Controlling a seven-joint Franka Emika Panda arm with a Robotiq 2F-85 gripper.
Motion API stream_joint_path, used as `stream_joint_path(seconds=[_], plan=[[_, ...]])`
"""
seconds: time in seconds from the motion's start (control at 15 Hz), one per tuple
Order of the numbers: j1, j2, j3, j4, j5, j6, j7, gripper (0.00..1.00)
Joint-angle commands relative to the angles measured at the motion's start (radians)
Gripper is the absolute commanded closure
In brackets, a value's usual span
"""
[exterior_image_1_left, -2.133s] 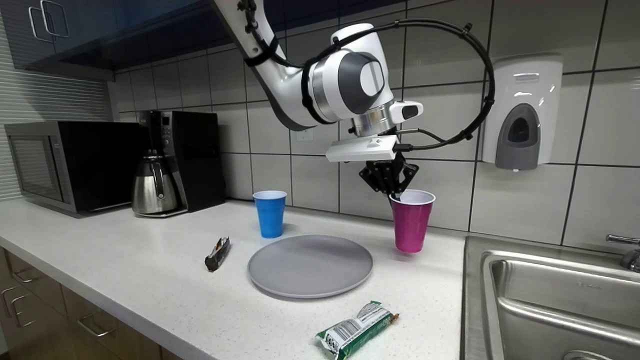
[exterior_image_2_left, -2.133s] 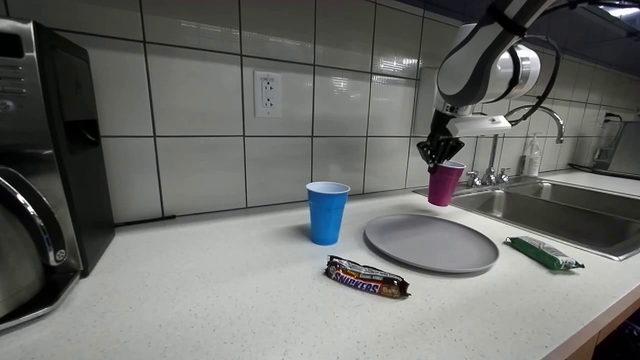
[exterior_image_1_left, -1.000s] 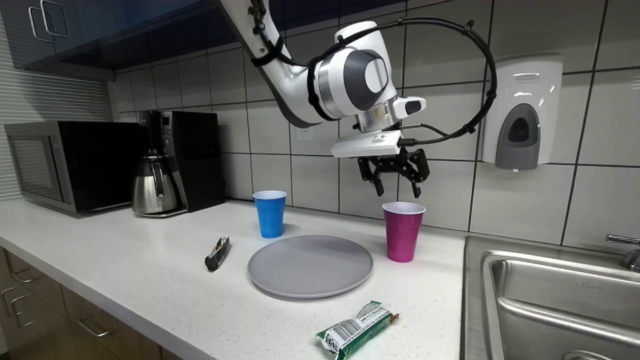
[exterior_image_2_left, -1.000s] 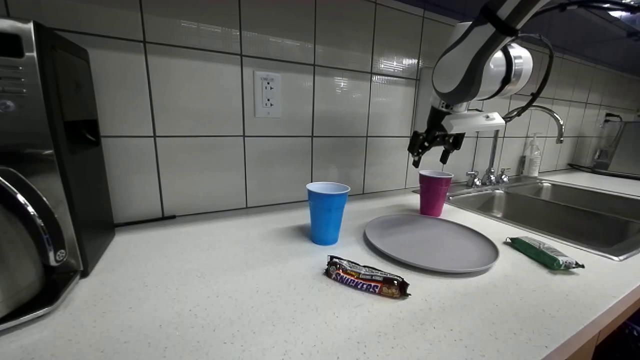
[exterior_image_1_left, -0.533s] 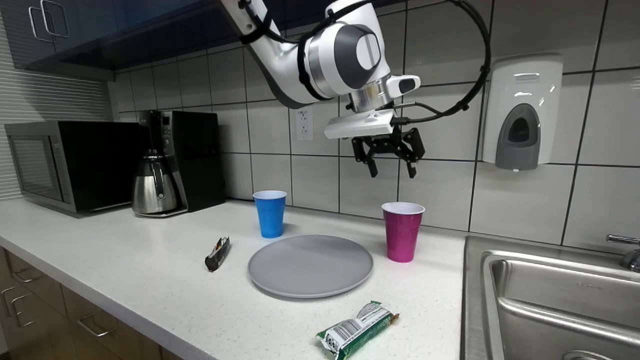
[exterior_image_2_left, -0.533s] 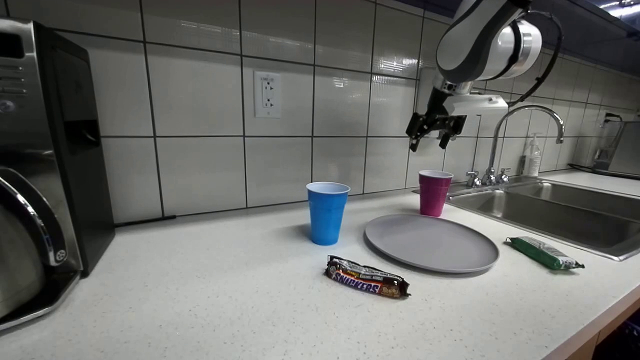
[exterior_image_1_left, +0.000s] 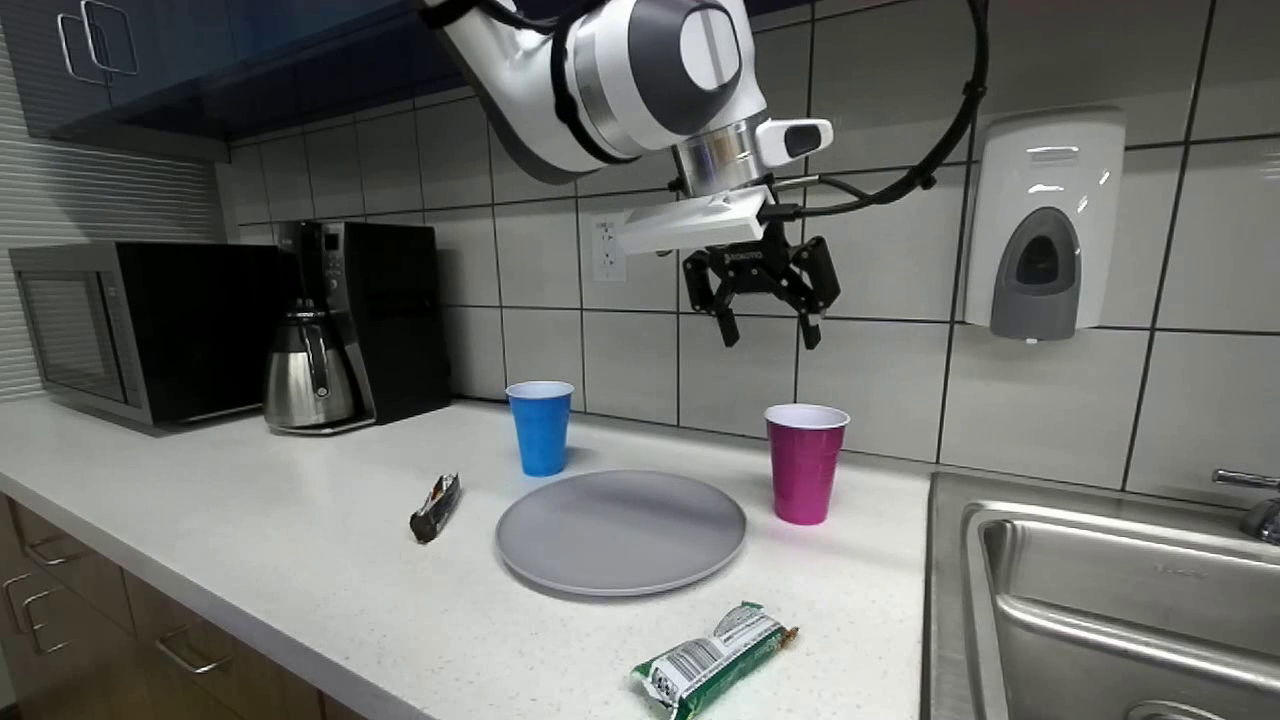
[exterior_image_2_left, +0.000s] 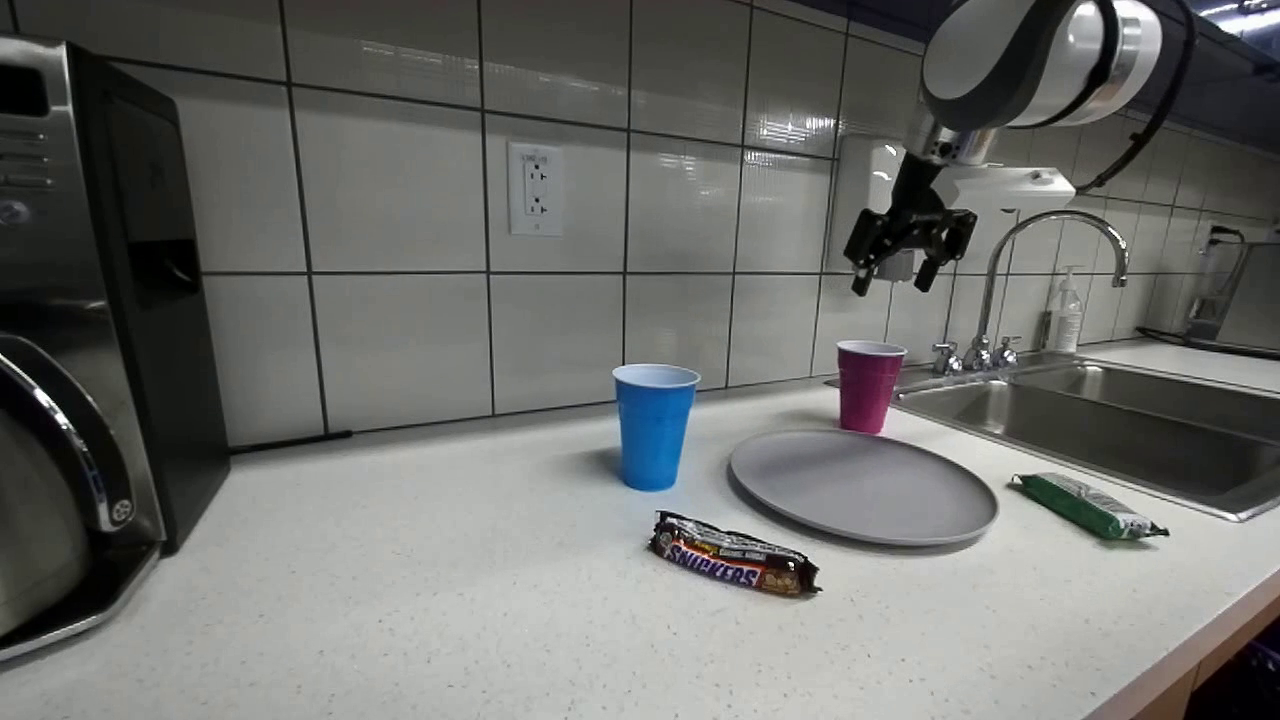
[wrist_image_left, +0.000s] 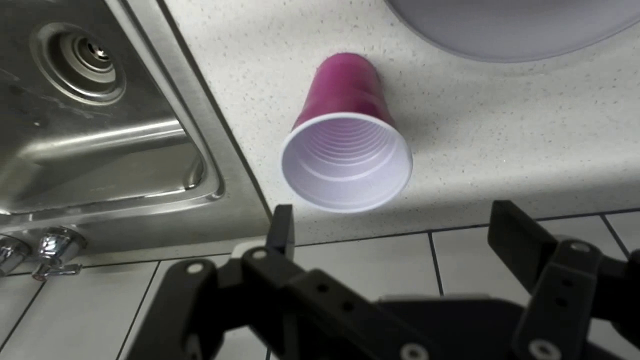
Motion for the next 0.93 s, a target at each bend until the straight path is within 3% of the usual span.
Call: stream_joint_path(seconds=[0.0, 0.87], plan=[[-0.020, -0.110, -0.001, -0.109, -0.002, -0.045, -0.002, 0.00], [-0.073, -0.269, -0.011, -0.349, -0.061, -0.033, 0.066, 0.00]])
